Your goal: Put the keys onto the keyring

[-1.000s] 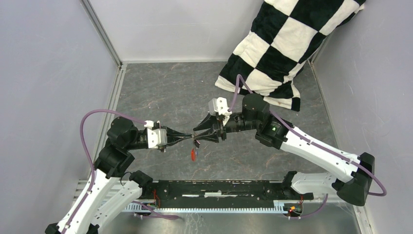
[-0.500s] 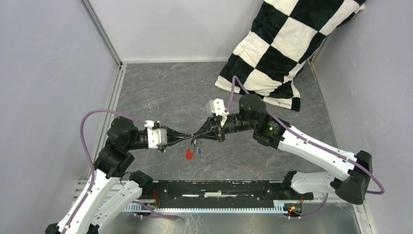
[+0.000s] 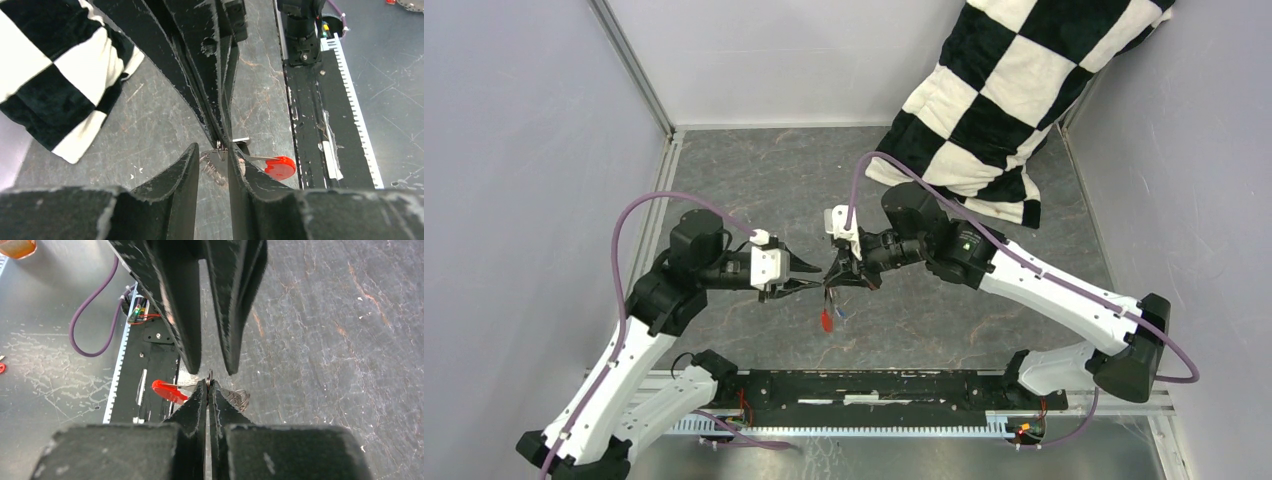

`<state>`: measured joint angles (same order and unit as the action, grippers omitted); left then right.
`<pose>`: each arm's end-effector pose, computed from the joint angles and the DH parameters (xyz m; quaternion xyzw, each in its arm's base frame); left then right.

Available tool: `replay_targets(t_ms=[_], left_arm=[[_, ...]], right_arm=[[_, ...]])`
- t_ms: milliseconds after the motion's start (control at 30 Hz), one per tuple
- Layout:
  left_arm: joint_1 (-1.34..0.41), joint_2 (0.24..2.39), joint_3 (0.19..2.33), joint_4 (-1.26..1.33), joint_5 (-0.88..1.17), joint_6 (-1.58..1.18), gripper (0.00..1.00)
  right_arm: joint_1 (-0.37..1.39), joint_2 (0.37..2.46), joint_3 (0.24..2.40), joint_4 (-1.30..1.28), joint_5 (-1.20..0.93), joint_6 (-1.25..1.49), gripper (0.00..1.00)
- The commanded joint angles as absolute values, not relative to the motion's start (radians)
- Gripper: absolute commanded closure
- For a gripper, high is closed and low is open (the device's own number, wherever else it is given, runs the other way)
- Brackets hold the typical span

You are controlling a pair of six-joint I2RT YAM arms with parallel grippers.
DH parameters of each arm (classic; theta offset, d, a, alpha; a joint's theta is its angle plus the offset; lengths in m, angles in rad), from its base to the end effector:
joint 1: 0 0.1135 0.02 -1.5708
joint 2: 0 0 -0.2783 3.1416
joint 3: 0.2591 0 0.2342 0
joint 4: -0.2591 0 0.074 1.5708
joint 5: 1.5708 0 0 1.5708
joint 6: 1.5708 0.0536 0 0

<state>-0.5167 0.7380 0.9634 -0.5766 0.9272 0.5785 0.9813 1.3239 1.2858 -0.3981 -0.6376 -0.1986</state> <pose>0.0841 -0.0971 0.3733 0.6004 0.4927 -0.3506 0.5233 0.1328 0.2560 0.3852 -0.5855 0.5718 0.4390 0.3709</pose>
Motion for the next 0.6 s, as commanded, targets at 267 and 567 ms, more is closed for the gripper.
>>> replay_targets(t_ms=[267,567], left_arm=[[-0.516,0.790,1.019,-0.724,0.933,0.739,0.70],[-0.516,0.802,1.023,-0.725,0.944,0.746,0.78]], right_arm=[[1.016,1.362,1.409,-0.500,-0.581,-0.259,0.99],[1.032,1.381,1.445,-0.513,-0.579,-0.254,0.99]])
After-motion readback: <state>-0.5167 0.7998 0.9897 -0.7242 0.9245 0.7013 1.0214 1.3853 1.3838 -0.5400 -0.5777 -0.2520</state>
